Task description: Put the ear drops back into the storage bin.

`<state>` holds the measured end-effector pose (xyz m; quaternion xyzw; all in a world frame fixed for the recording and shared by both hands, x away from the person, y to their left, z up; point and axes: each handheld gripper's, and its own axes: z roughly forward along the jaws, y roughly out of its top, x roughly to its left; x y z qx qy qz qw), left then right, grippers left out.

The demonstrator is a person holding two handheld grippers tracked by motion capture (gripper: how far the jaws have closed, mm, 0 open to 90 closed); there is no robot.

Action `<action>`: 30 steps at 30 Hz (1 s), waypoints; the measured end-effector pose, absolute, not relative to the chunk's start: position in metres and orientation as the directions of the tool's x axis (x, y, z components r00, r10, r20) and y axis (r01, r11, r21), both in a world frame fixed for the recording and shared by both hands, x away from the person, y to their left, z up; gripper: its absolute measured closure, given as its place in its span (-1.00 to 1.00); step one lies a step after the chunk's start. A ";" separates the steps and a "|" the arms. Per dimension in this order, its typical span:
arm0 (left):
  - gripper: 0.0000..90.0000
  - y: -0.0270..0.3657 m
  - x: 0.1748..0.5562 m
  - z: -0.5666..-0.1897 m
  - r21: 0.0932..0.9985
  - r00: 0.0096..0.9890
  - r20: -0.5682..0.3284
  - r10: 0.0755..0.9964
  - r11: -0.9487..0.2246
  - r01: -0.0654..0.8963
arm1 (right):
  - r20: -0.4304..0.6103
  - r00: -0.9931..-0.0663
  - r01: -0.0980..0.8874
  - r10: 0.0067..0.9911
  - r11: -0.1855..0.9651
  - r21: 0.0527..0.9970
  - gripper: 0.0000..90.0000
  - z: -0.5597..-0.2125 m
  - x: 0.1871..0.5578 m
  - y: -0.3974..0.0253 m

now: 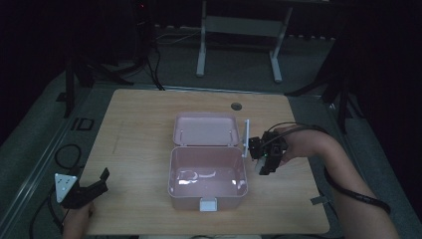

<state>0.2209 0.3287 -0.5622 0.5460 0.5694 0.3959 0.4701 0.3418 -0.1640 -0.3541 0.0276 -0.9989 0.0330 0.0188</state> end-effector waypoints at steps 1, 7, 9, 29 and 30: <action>-0.99 0.329 0.221 -0.562 0.964 0.038 -0.103 0.994 0.090 0.250 | 0.039 -0.998 -0.056 -0.054 0.996 -0.065 0.33 -0.354 0.342 -0.164; -0.99 0.329 0.221 -0.562 0.964 0.039 -0.104 0.994 0.091 0.248 | 0.046 -0.995 -0.093 -0.090 0.994 -0.054 0.33 -0.354 0.340 -0.145; -0.99 0.329 0.221 -0.562 0.964 0.039 -0.103 0.994 0.091 0.249 | 0.051 -0.994 -0.098 -0.095 0.994 -0.054 0.33 -0.355 0.340 -0.141; -0.99 0.329 0.221 -0.562 0.964 0.040 -0.104 0.994 0.091 0.248 | 0.075 -0.981 -0.185 -0.180 0.980 -0.077 0.32 -0.366 0.337 -0.091; -0.99 0.329 0.221 -0.562 0.964 0.040 -0.104 0.994 0.091 0.248 | 0.078 -0.980 -0.189 -0.183 0.979 -0.078 0.33 -0.367 0.337 -0.089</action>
